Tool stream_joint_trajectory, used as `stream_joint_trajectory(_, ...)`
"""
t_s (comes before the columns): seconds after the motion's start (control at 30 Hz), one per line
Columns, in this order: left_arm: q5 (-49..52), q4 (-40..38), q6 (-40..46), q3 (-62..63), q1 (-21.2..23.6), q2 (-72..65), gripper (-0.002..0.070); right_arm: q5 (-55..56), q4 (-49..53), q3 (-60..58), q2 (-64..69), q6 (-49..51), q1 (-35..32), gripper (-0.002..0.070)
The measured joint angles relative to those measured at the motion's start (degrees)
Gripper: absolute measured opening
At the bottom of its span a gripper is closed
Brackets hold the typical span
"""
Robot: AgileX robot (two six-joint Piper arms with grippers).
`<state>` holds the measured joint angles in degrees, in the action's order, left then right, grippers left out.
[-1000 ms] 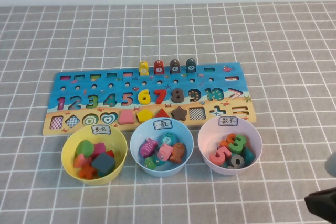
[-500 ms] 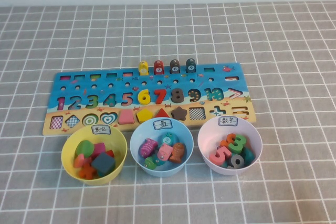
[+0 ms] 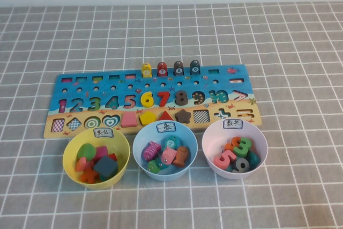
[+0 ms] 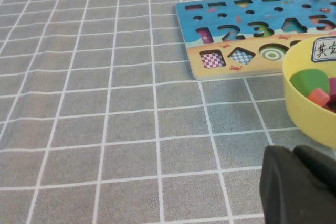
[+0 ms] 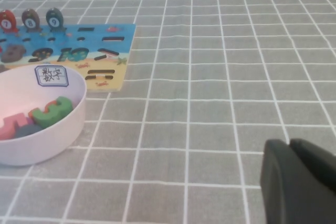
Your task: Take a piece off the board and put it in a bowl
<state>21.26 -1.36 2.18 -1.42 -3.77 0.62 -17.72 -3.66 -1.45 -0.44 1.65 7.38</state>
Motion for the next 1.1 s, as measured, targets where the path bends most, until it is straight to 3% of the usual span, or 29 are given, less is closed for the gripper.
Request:
stream_joint_trajectory(0.33, 0.00, 0.00, 0.00, 0.00, 0.00, 0.00, -0.0005, -2.63, 0.13, 0.00, 0.00, -5.70, 0.00, -0.0017)
stream_joint_trajectory(1.1, 0.00, 0.00, 0.00, 0.00, 0.00, 0.00, -0.0005, -3.21, 0.13, 0.00, 0.00, -5.94, 0.00, -0.0017)
